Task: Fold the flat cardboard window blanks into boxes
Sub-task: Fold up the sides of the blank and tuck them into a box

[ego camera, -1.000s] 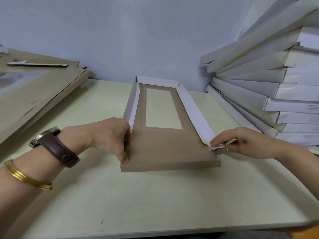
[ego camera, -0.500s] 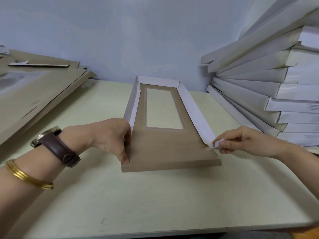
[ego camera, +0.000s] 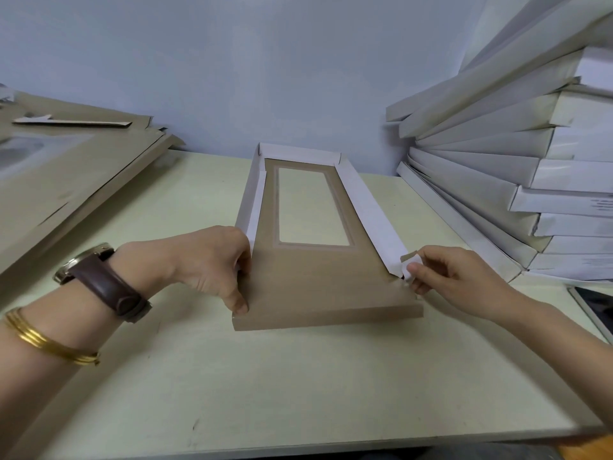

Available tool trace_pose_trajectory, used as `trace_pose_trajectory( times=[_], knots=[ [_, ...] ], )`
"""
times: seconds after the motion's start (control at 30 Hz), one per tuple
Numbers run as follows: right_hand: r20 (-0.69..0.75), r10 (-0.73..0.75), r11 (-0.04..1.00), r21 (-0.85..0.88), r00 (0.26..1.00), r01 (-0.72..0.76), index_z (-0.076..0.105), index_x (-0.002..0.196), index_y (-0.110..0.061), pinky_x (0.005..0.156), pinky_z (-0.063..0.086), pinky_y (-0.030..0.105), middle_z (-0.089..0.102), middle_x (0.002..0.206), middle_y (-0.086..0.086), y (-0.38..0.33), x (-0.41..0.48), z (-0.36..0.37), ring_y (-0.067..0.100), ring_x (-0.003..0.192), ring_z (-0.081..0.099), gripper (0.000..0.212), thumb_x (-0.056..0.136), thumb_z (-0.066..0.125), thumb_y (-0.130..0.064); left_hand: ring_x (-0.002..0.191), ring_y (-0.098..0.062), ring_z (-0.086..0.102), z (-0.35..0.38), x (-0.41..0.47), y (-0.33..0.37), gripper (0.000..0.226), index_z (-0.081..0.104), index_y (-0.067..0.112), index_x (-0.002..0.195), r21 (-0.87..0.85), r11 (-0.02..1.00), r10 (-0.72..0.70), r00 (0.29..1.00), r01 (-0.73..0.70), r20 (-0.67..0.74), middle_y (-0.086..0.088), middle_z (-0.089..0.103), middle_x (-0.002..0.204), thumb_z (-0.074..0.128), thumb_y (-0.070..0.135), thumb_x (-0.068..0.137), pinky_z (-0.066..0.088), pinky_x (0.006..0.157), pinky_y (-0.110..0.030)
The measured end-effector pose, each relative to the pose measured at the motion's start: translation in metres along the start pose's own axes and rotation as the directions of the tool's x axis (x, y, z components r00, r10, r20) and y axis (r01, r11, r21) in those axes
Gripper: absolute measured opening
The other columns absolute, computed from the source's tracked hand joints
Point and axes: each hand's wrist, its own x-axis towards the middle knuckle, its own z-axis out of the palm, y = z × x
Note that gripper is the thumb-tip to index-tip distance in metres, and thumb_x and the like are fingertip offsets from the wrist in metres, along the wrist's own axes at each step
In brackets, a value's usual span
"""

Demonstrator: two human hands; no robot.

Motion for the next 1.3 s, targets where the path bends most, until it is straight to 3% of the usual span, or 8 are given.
trace_pose_trajectory(
  times=[0.2,0.33,0.5,0.67,0.77,1.03,1.13,1.3],
  knots=[
    [-0.07,-0.006,0.994,-0.107,0.998,-0.001,0.071,0.076,-0.024,0.062,0.048,0.019,0.068,0.067,-0.007,-0.007,-0.009,0.007,0.007,0.062,0.061,0.008,0.078,0.078,-0.022,0.09,-0.014,0.061,0.001,-0.001,0.0,0.051,0.066,0.016,0.101,-0.009,1.0,0.004,1.0,-0.004,-0.008,0.003,0.061,0.105,0.086,0.039,0.06,0.051,0.072,-0.022],
    [-0.095,0.043,0.978,-0.197,0.995,-0.061,0.07,0.092,-0.022,0.069,0.048,0.012,0.068,0.085,-0.009,-0.006,-0.011,0.011,0.004,0.077,0.065,0.029,0.068,0.087,-0.019,0.091,-0.014,0.061,0.001,-0.001,-0.001,0.051,0.066,0.016,0.1,-0.013,1.0,0.007,1.0,-0.007,-0.008,0.003,0.061,0.104,0.086,0.039,0.06,0.052,0.075,-0.024],
    [-0.165,0.025,0.983,-0.176,0.986,-0.054,0.067,0.089,-0.029,0.067,0.042,0.004,0.064,0.083,-0.013,-0.005,-0.011,0.017,-0.005,0.073,0.06,0.033,0.065,0.086,-0.016,0.091,-0.015,0.061,0.002,-0.001,-0.001,0.051,0.066,0.015,0.101,-0.011,1.0,0.006,1.0,-0.007,-0.008,0.002,0.061,0.105,0.086,0.039,0.06,0.053,0.076,-0.026],
    [-0.152,0.04,0.994,-0.096,0.988,-0.055,0.069,0.076,-0.037,0.061,0.046,0.01,0.067,0.072,-0.018,0.005,-0.009,0.014,0.004,0.062,0.061,0.024,0.069,0.084,-0.02,0.09,-0.014,0.06,0.001,-0.001,-0.001,0.053,0.065,0.016,0.103,-0.01,1.0,0.004,1.0,-0.004,-0.009,0.004,0.06,0.105,0.086,0.039,0.061,0.049,0.07,-0.02],
    [-0.057,0.077,0.996,0.039,0.995,-0.075,0.075,0.075,-0.031,0.071,0.051,0.033,0.071,0.075,0.001,0.011,-0.004,0.005,0.023,0.068,0.063,0.005,0.078,0.078,-0.028,0.09,-0.013,0.06,0.001,0.0,-0.002,0.053,0.065,0.016,0.102,-0.012,1.0,0.003,1.0,-0.003,-0.009,0.004,0.06,0.105,0.087,0.039,0.06,0.049,0.069,-0.019],
    [-0.069,0.138,0.975,0.184,0.988,-0.123,0.061,0.069,0.006,0.055,0.04,0.023,0.055,0.056,0.009,0.007,0.006,0.001,0.014,0.051,0.049,0.04,0.073,0.08,-0.029,0.094,-0.015,0.06,0.001,0.0,-0.002,0.054,0.065,0.015,0.104,-0.011,1.0,0.003,1.0,-0.004,-0.007,0.003,0.06,0.107,0.086,0.039,0.061,0.05,0.074,-0.022],
    [-0.061,0.123,0.985,0.129,0.991,-0.114,0.074,0.073,-0.014,0.065,0.045,0.023,0.064,0.061,0.008,0.003,0.008,-0.001,0.012,0.058,0.054,0.01,0.072,0.084,-0.015,0.09,-0.013,0.059,0.001,0.0,-0.002,0.055,0.065,0.016,0.105,-0.011,1.0,0.005,1.0,-0.005,-0.01,0.003,0.059,0.106,0.086,0.04,0.06,0.047,0.066,-0.016],
    [-0.055,-0.071,0.991,-0.12,0.996,0.064,0.073,0.077,-0.027,0.056,0.034,0.013,0.05,0.056,-0.011,0.0,0.006,0.0,0.006,0.053,0.04,0.02,0.088,0.069,-0.011,0.088,-0.011,0.059,0.001,0.0,-0.002,0.055,0.065,0.016,0.105,-0.024,1.0,0.004,1.0,-0.004,-0.014,0.005,0.059,0.106,0.086,0.04,0.061,0.043,0.061,-0.011]
  ],
)
